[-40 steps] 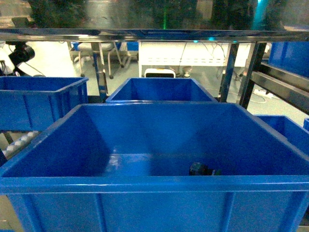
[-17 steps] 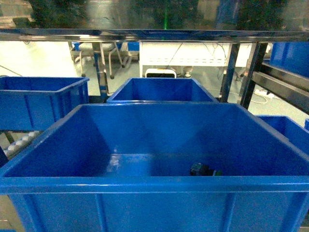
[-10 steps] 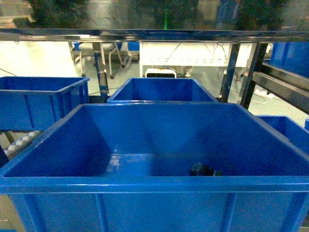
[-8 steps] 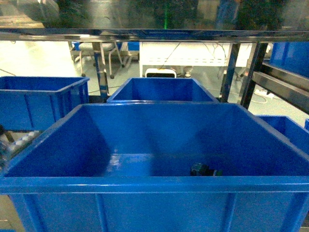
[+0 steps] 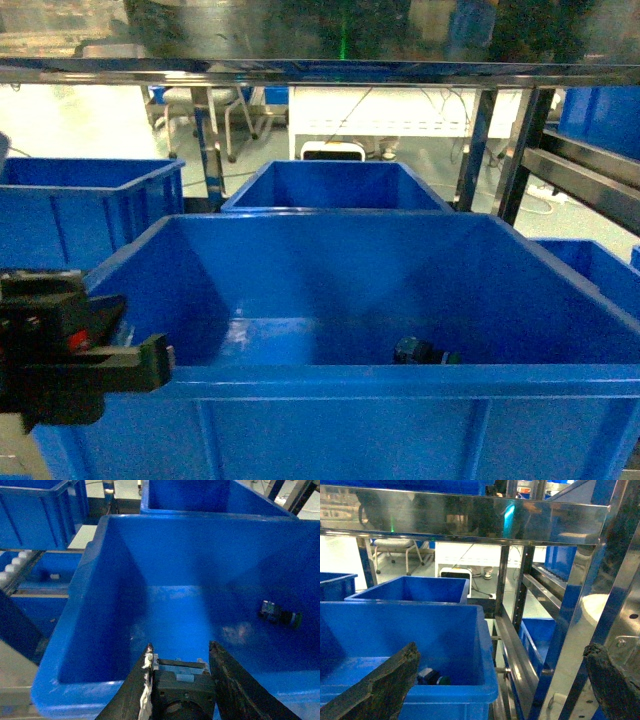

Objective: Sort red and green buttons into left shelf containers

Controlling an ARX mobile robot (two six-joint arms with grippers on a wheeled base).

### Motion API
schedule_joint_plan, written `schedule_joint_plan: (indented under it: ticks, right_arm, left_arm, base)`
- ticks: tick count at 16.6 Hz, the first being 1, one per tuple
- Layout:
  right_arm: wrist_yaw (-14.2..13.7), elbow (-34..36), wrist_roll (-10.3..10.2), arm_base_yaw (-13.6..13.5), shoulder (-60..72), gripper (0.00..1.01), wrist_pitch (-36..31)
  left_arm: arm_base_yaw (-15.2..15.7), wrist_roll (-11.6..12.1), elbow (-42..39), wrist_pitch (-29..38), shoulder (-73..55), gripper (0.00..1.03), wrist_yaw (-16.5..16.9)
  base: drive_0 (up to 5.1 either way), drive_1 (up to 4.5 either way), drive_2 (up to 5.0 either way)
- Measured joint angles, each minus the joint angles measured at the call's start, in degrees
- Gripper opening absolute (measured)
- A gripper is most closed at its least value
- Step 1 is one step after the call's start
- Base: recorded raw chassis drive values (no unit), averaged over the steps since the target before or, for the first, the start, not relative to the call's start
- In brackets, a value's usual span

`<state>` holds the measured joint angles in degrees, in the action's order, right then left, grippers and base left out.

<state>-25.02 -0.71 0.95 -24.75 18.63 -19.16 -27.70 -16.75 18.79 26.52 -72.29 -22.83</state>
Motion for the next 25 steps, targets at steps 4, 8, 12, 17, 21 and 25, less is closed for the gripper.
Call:
schedule_joint_plan:
  ticks: [4, 8, 12, 17, 21, 25]
  right_arm:
    - [0.00, 0.00, 0.00, 0.00, 0.00, 0.98, 0.00]
    - [0.00, 0.00, 0.00, 0.00, 0.00, 0.98, 0.00]
    - [0.00, 0.00, 0.00, 0.00, 0.00, 0.98, 0.02]
    - [0.00, 0.00, -0.02, 0.00, 0.00, 0.98, 0.00]
    - [0.00, 0.00, -0.02, 0.00, 0.00, 0.98, 0.00]
    - [0.00, 0.00, -0.02, 0.00, 0.00, 0.98, 0.00]
  left_arm:
    - [-0.66, 0.00, 2.49, 2.36, -4.39, 0.27, -0.59]
    - [-2.08, 0.11, 17.68, 6.16, -26.64, 0.27, 0.39]
    - [-0.35, -2.51, 26.77, 4.79, -36.46, 0.67, 3.34]
    - [-0.66, -2.75, 20.81, 7.76, -31.02, 0.97, 2.97]
    - [-0.46, -2.32, 7.63, 8.70, -15.65, 0.98, 2.03]
    - [1.05, 0.48, -6.05, -4.09, 15.06, 0.98, -3.28]
  base:
    - [0.0, 0.00, 0.0]
    - [0.0, 0.00, 0.0]
    - [0.0, 0.00, 0.0]
    - [0.0, 0.00, 0.0]
    - [0.0, 0.00, 0.0]
    - [0.0, 0.00, 0.0]
